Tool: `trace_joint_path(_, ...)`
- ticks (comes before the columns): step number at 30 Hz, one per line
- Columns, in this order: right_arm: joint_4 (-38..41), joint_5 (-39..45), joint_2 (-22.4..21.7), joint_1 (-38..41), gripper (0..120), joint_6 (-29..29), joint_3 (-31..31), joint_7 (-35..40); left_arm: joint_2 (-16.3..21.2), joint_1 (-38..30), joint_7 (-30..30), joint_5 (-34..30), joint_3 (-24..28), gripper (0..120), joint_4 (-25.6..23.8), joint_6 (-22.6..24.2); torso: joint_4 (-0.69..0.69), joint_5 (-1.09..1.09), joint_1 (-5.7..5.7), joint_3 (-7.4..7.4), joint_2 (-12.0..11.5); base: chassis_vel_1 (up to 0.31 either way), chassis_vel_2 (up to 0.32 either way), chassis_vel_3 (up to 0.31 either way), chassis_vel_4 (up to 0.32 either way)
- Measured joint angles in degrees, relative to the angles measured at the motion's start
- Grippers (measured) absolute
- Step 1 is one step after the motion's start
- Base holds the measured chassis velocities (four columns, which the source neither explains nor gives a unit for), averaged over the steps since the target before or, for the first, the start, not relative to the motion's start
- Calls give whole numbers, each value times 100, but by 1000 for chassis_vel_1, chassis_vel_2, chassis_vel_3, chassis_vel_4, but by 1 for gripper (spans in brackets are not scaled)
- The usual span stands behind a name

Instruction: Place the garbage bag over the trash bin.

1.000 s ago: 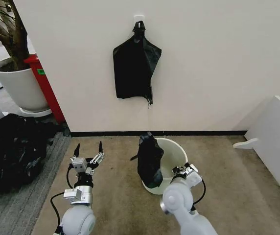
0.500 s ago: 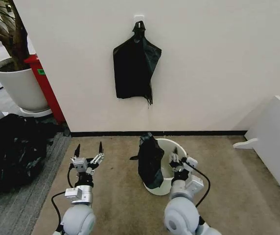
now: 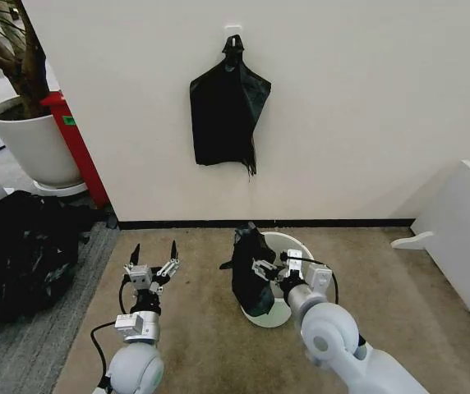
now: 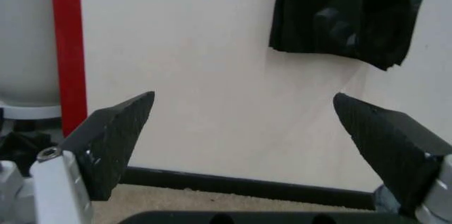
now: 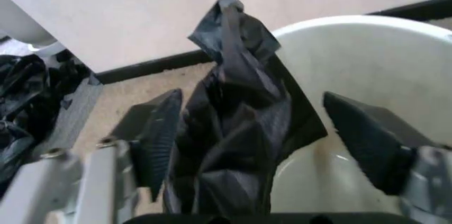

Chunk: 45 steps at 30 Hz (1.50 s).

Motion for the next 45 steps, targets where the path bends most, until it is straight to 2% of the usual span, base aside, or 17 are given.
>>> trace_joint_path(2,-43,-104,25,37,62,16,-2,-78,65,-54,9,-75,93,100,12,61,0,0,0,0,0,0,0,0,0)
trace_joint_path(4,-69,-175,37,57,59,14,-7,-116,137,-95,27,-176,153,100,13,112,0,0,0,0,0,0,0,0,0)
trace_joint_path(5,-89,-234,57,73,53,-11,-10,-139,247,-149,55,-356,213,100,13,192,-1,-1,0,0,0,0,0,0,0)
trace_joint_path(6,-91,-243,70,76,53,-34,-9,-143,292,-170,66,-422,230,100,12,220,0,-1,0,0,0,0,0,0,0)
trace_joint_path(9,-78,-277,187,53,36,-228,21,-155,681,-394,251,-1109,306,100,-53,462,1,0,0,0,0,0,0,0,0)
trace_joint_path(11,-75,-318,202,44,34,-282,22,-155,735,-444,288,-1241,318,100,-76,527,0,-1,0,0,0,0,0,0,0)
trace_joint_path(14,-74,-489,208,37,20,-570,24,-38,957,-821,473,-1854,395,100,-145,968,-1,-1,0,0,-1,0,0,0,0)
trace_joint_path(17,-86,-625,204,39,8,-553,43,-13,1048,-1130,632,-2246,532,100,-119,1370,0,-1,0,0,-1,0,0,0,0)
trace_joint_path(18,-86,-625,204,39,8,-553,43,-13,1048,-1130,632,-2246,532,100,-119,1370,0,-1,0,0,-1,0,0,0,0)
trace_joint_path(20,-133,-963,222,36,0,-437,66,-24,1071,-1437,776,-2526,782,100,-52,1738,0,0,0,0,-1,0,0,0,0)
trace_joint_path(27,-168,-1264,343,-15,0,-410,53,3,942,-2093,841,-2617,1617,100,197,2512,-1,-1,0,0,-1,0,0,0,0)
trace_joint_path(33,-156,-1344,455,-99,0,-382,32,68,426,-2781,387,-2716,2352,100,634,3274,-1,1,0,0,-1,0,0,0,0)
trace_joint_path(34,-156,-1344,455,-99,0,-382,32,68,426,-2781,387,-2716,2352,100,634,3274,-1,1,0,0,-1,0,0,0,0)
trace_joint_path(40,-147,-1581,514,-188,0,-213,40,111,58,-3153,-220,-2485,2808,99,932,4044,-1,1,0,0,-1,0,0,0,0)
trace_joint_path(45,-128,-1683,518,-210,0,-157,57,110,-13,-3290,-364,-2417,2993,98,1070,4235,0,1,0,0,-1,0,0,0,0)
